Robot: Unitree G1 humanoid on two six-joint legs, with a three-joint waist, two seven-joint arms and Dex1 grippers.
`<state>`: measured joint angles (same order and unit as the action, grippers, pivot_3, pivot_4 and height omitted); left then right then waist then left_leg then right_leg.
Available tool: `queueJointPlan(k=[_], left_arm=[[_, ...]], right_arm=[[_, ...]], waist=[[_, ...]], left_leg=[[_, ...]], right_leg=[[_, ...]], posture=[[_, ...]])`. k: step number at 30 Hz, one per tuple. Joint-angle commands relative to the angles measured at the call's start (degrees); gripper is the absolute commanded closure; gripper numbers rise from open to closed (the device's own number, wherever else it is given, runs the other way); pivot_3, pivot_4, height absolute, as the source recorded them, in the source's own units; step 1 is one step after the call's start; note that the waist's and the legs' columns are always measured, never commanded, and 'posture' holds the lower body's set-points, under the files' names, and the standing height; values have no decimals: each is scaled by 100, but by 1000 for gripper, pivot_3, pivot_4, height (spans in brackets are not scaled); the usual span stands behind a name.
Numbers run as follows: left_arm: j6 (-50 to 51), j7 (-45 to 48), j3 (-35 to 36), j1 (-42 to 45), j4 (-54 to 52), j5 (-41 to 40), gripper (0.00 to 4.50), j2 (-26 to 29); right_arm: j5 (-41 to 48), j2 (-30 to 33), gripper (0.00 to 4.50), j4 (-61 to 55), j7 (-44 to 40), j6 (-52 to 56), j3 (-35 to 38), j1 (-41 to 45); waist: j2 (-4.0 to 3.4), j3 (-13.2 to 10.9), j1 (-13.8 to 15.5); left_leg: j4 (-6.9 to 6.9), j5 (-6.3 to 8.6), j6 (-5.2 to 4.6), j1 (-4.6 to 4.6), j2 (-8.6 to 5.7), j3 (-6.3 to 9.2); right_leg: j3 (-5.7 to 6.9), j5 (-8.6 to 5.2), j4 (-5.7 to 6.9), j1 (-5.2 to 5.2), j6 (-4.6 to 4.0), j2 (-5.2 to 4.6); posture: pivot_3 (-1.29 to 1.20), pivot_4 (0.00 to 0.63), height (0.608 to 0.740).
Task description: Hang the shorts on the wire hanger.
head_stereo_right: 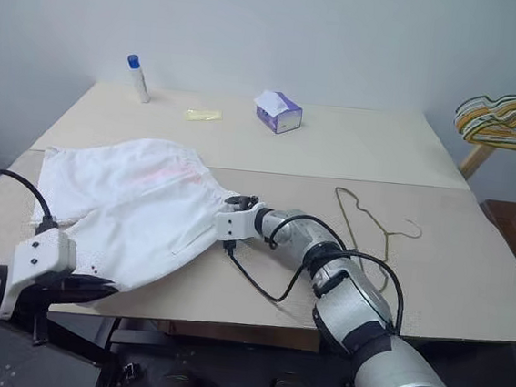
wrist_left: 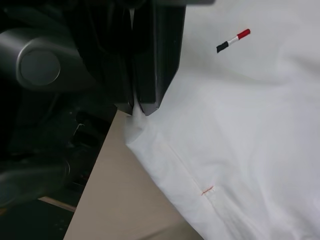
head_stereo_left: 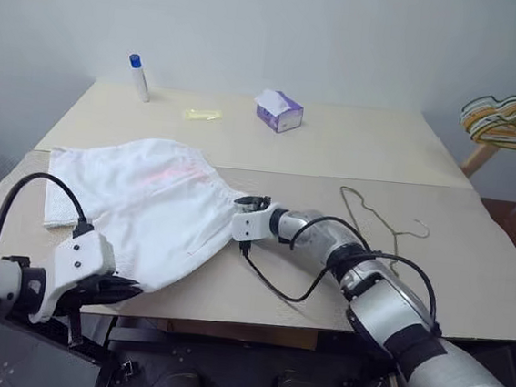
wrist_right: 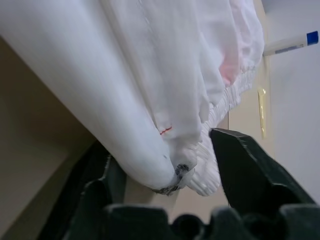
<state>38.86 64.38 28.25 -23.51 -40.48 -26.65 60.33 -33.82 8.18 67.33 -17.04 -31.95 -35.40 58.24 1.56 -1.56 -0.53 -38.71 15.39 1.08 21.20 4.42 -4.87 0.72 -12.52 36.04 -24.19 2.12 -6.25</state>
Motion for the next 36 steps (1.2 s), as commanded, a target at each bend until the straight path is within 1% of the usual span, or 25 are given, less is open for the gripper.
queueJointPlan(k=[1, 6, 10, 13, 15, 17, 20, 23, 26, 28, 31, 34, 36], left_arm=[[-92, -100, 68, 4, -60, 121, 4500, 2], [-242, -241, -329, 178, 173, 360, 4500, 70], [-467, -555, -1068, 769, 574, 679, 4500, -4], [-692, -950, -2180, 1795, 1299, 1350, 4500, -175], [-940, -1038, -2766, 2353, 1764, 1771, 4500, -288], [-1148, -1095, -3294, 2925, 2236, 2133, 4500, -473], [-1528, -1180, -4055, 3925, 3102, 2696, 4500, -973], [-1872, -1182, -4427, 4604, 3793, 2987, 4500, -1367], [-2179, -1198, -4578, 5093, 4299, 3162, 4500, -1632], [-2311, -974, -4503, 5166, 4351, 3026, 4500, -1590], [-2577, -638, -4379, 5098, 4344, 2890, 4500, -1351], [-2993, -422, -4349, 5012, 4478, 3050, 4500, -917], [-3199, -293, -4310, 4968, 4530, 3080, 4500, -672]], right_arm=[[-273, -7, 2678, 187, 418, 109, -67, 303], [-432, -25, 4473, 411, 617, 372, -44, 445], [-558, 27, 4491, 513, 903, 675, -28, 526], [-625, 183, 4491, 613, 1186, 1006, 26, 604], [-623, 303, 4491, 662, 1253, 1153, 68, 621], [-597, 444, 4491, 699, 1308, 1282, 129, 622], [-487, 819, 4491, 744, 1450, 1582, 325, 591], [-424, 1158, 4491, 695, 1457, 1728, 468, 508], [-301, 1551, 4491, 516, 1277, 1800, 636, 292], [-158, 1808, 4491, 73, 879, 1687, 759, -22], [46, 2133, 4491, -1245, 110, 1908, 894, -743], [120, 2460, 4491, -3912, -900, 2986, 1133, -2039], [28, 2525, 4491, -5337, -1459, 3761, 1230, -2674]], waist=[[0, 0, 15], [-2, -1, 52], [-2, -1, 59], [-5, -2, 108], [-3, -1, 123], [-3, 0, 116], [-4, -1, 100], [-3, 0, -7], [-2, 0, -227], [-2, 1, -384], [-2, 1, -671], [-2, 1, -879], [-3, 1, -965]], left_leg=[[0, 0, 0, 0, 0, 0], [5, -2, 3, -1, 0, 0], [8, -5, 8, -1, -1, 0], [9, -8, 14, -3, -2, 1], [10, -10, 17, -3, -2, 2], [11, -11, 18, 1, -2, 0], [10, -12, 20, 8, -3, 0], [6, -13, 21, 12, -3, 2], [6, -12, 19, 13, -3, 2], [6, -11, 17, 14, -3, 3], [5, -6, 9, 12, -3, 3], [5, -5, 6, 10, -2, 11], [3, -4, 5, 7, 0, 16]], right_leg=[[0, 0, 0, 0, 0, 0], [1, -1, -1, -1, -2, 0], [1, 0, 2, -2, -3, 1], [3, 1, 2, 2, -4, 1], [6, 2, 2, 2, -5, 2], [5, 3, -3, 1, -5, 2], [6, 4, -5, 0, -5, 2], [10, 9, -14, 3, -4, 2], [8, 9, -17, 2, -2, 1], [6, 9, -21, 3, -1, 1], [-1, 7, -22, 4, 4, 1], [-4, 3, -11, 0, 9, 1], [-4, 2, 1, -3, 10, 1]], posture=[[195, 0, 740], [178, 0, 740], [154, 0, 740], [127, 0, 740], [107, 0, 740], [82, 0, 740], [36, 0, 740], [-12, 0, 740], [-58, 0, 740], [-79, 0, 740], [-104, 0, 740], [-111, 0, 740], [-112, 0, 740]])
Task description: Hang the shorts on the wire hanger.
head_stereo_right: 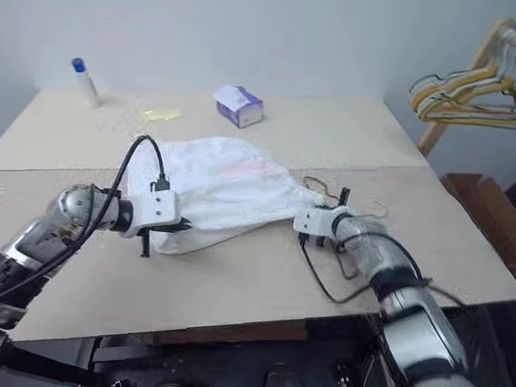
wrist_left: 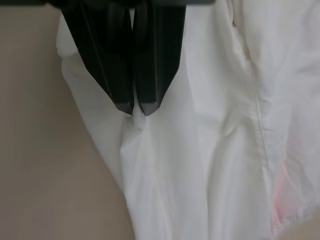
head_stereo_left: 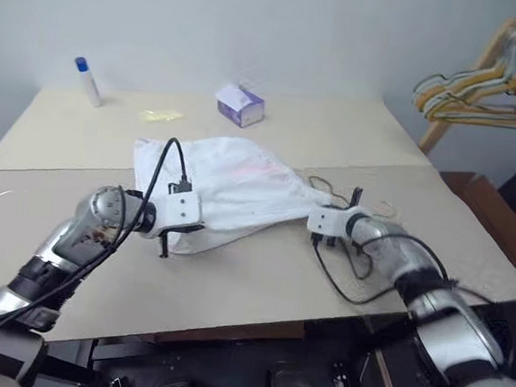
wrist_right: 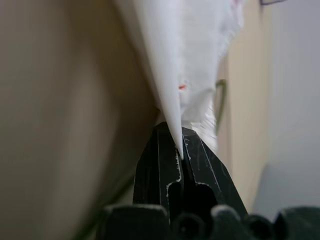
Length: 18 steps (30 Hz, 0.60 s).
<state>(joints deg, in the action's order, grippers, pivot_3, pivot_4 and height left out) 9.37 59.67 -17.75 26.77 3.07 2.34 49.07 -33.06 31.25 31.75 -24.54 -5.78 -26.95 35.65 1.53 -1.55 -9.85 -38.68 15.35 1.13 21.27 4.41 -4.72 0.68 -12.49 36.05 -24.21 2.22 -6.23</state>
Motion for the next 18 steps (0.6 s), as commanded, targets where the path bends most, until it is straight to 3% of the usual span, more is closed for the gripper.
queueJointPlan(k=[1, 7, 18], left_arm=[[-350, 251, 320, -87, 185, 174, 4500, 581], [-846, 849, 760, -456, 22, -207, 4500, 1433], [-974, 1834, 1615, -2245, -1082, -1108, 4500, 2453]], right_arm=[[-163, 255, 4491, -2421, -997, 1513, 395, -685], [-455, 564, 4491, -5164, -2692, 3009, 307, -1708], [-124, 1005, 4491, -6439, -4115, 3070, -78, -1859]], waist=[[0, 0, -49], [0, -1, 136], [2, -1, 484]], left_leg=[[-5, 0, 0, -1, 0, 0], [-10, 3, -2, -7, 1, 1], [-13, 10, -10, -1, 4, -12]], right_leg=[[0, 0, 5, -1, 0, 0], [4, -25, 10, 3, 41, 0], [7, -23, 4, -3, 25, 0]], posture=[[-106, 0, 740], [-87, 0, 740], [-48, 0, 740]])
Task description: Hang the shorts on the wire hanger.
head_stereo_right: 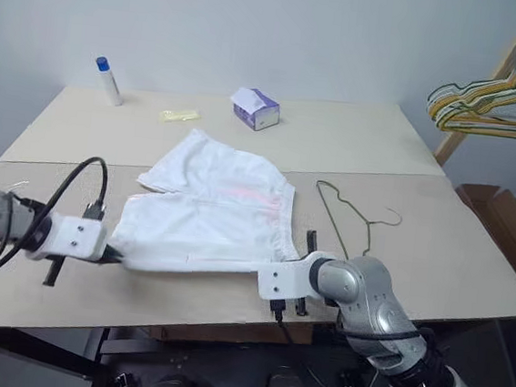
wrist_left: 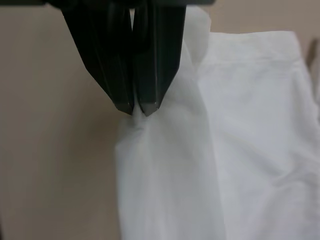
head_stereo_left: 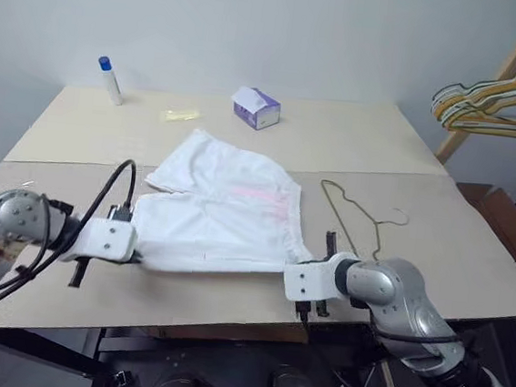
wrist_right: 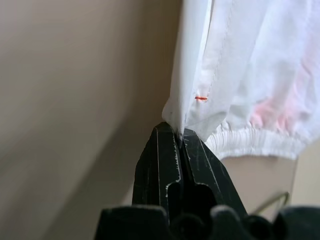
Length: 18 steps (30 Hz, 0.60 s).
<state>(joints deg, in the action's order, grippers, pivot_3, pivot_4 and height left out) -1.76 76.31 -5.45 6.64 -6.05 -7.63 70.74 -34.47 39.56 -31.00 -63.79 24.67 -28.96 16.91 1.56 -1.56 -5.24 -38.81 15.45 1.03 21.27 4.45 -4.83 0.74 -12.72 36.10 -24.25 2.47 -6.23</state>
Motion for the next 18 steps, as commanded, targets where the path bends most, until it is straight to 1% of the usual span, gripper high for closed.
queueJointPlan(k=[1, 4, 6, 7, 9, 11, 14, 16, 17, 18], left_arm=[[166, 173, 437, -366, -247, -114, 4500, 329], [211, 61, 532, -669, -401, 15, 4500, 379], [302, 21, 568, -813, -497, 15, 4500, 357], [363, 23, 586, -871, -548, -6, 4268, 351], [316, 96, 665, -1000, -626, -89, 3799, 345], [347, 40, 757, -1076, -701, -116, 3167, 282], [307, 169, 909, -1215, -735, -152, 2140, 379], [350, 268, 1061, -1253, -706, -245, 1454, 416], [347, 334, 1153, -1245, -638, -298, 1189, 445], [340, 384, 1211, -1231, -585, -329, 823, 461]], right_arm=[[32, 203, 4491, -170, -231, -27, 95, 9], [87, 256, 4491, -104, -202, -242, 55, -35], [46, 325, 4491, 101, 39, -663, 26, -41], [27, 331, 4499, 162, 86, -706, 28, -47], [138, 439, 4016, 151, 82, -907, 85, -118], [271, 583, 3449, 72, -2, -1017, 156, -201], [516, 698, 2332, -55, -156, -879, 362, -258], [909, 759, 1595, -192, -319, -745, 633, -286], [1159, 704, 1270, -234, -302, -630, 867, -280], [1332, 665, 883, -251, -276, -554, 1024, -268]], waist=[[1, 1, 49], [2, 1, 132], [2, 1, 149], [3, 1, 153], [4, 2, 161], [7, 3, 182], [7, 3, 199], [8, 3, 199], [8, 3, 203], [8, 3, 207]], left_leg=[[0, 0, 0, -1, 0, 0], [0, 0, 0, -1, 0, -1], [0, 0, 0, -1, 0, -1], [0, 0, 0, -1, 0, -1], [-1, 0, 1, -1, -1, -2], [-1, 0, 1, -1, -1, -3], [-1, 0, 1, -2, 0, -3], [-1, 0, 1, -6, 0, -4], [-1, 0, 1, -6, 0, -4], [0, 0, 0, -5, 0, -4]], right_leg=[[1, 0, 1, 1, 0, 0], [2, -1, -2, 1, -1, 0], [3, -1, -1, 1, -3, 0], [3, -1, -1, 1, -3, 0], [3, -1, -1, 2, -3, 0], [4, -1, -2, 2, -4, 0], [4, -2, -1, 2, -5, 0], [3, -4, -1, 4, -5, 0], [3, -4, -2, 4, -6, 0], [3, -4, -1, 4, -7, 0]], posture=[[-45, 0, 740], [-40, 0, 740], [-37, 0, 740], [-36, 0, 740], [-38, 0, 740], [-36, 0, 740], [-38, 0, 740], [-42, 0, 740], [-46, 0, 740], [-45, 0, 740]])
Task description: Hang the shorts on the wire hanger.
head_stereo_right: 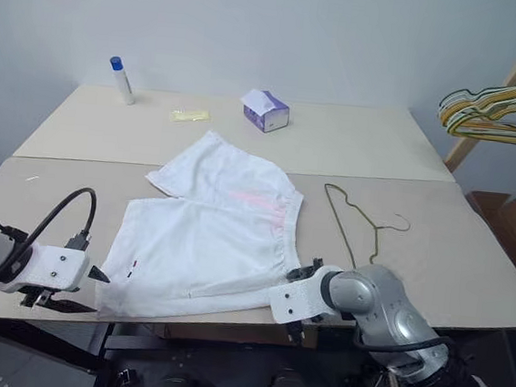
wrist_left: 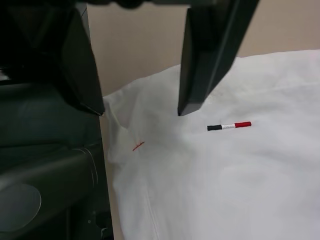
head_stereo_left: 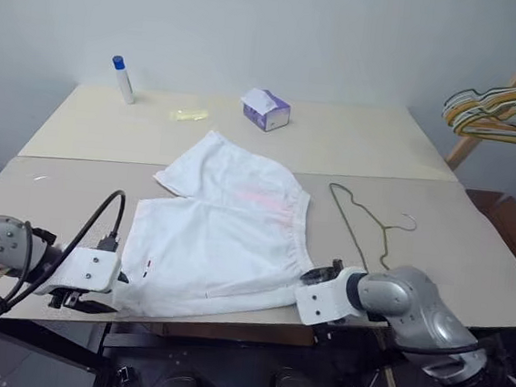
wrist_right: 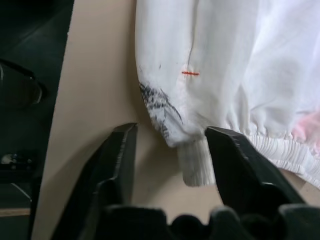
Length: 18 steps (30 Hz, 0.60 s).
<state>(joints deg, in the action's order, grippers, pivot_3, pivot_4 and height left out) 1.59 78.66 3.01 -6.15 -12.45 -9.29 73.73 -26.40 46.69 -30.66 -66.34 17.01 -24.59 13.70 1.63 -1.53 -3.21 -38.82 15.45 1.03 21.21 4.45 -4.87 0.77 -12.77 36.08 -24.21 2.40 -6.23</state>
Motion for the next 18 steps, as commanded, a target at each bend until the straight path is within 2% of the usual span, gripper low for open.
queueJointPlan(k=[1, 2, 3, 4, 7, 10, 14, 18], left_arm=[[45, 12, 437, 202, 152, -185, 529, 54], [77, -96, 482, 317, 218, -195, 167, -33], [119, -210, 505, 470, 256, -250, 35, -163], [130, -318, 528, 611, 275, -323, 35, -311], [1035, -1123, 546, 1424, 34, -815, 35, -1148], [1269, -1108, 576, 1610, -276, -1290, 35, -1576], [1472, -1104, 416, 1612, -587, -1511, 35, -1841], [1502, -1092, 364, 1655, -726, -1750, 35, -2122]], right_arm=[[900, -162, 561, -336, -50, 618, 973, 104], [1174, -229, 530, -374, -70, 918, 1234, 142], [1426, -256, 530, -384, -108, 1194, 1471, 174], [1609, -262, 530, -383, -133, 1430, 1646, 202], [1938, -535, 530, 47, 321, 2293, 2206, 442], [2106, -1097, 530, 960, 1117, 3413, 2670, 1009], [2100, -1277, 530, 2238, 1843, 4152, 2748, 1602], [2381, -1391, 530, 3200, 2084, 3991, 2762, 1812]], waist=[[0, 0, 9], [1, 0, 23], [1, 0, 42], [1, 0, 61], [12, 7, 112], [29, 19, 32], [28, 18, -98], [25, 17, -176]], left_leg=[[0, 0, 0, 0, 1, 0], [0, 0, 0, -1, 0, 0], [-1, 0, 0, -1, 0, 0], [-2, 0, 0, -2, 0, 1], [-8, 0, 0, -3, -1, 4], [-10, 0, 1, 0, -1, 6], [-7, 0, 0, 3, -2, 2], [-1, 0, 0, 1, -2, 5]], right_leg=[[1, 1, 0, 0, -2, 0], [1, 1, 0, 1, -2, 0], [1, 1, 1, 2, -2, 0], [1, 3, 0, 5, -6, 0], [4, 17, 0, 13, -27, 0], [4, 22, 2, 15, -33, 1], [-3, 24, -3, 10, -33, 1], [-2, 24, -3, 8, -33, 2]], posture=[[-45, 0, 740], [-45, 0, 740], [-49, 0, 740], [-49, 0, 740], [-62, 0, 740], [-75, 0, 740], [-91, 0, 740], [-91, 0, 740]])
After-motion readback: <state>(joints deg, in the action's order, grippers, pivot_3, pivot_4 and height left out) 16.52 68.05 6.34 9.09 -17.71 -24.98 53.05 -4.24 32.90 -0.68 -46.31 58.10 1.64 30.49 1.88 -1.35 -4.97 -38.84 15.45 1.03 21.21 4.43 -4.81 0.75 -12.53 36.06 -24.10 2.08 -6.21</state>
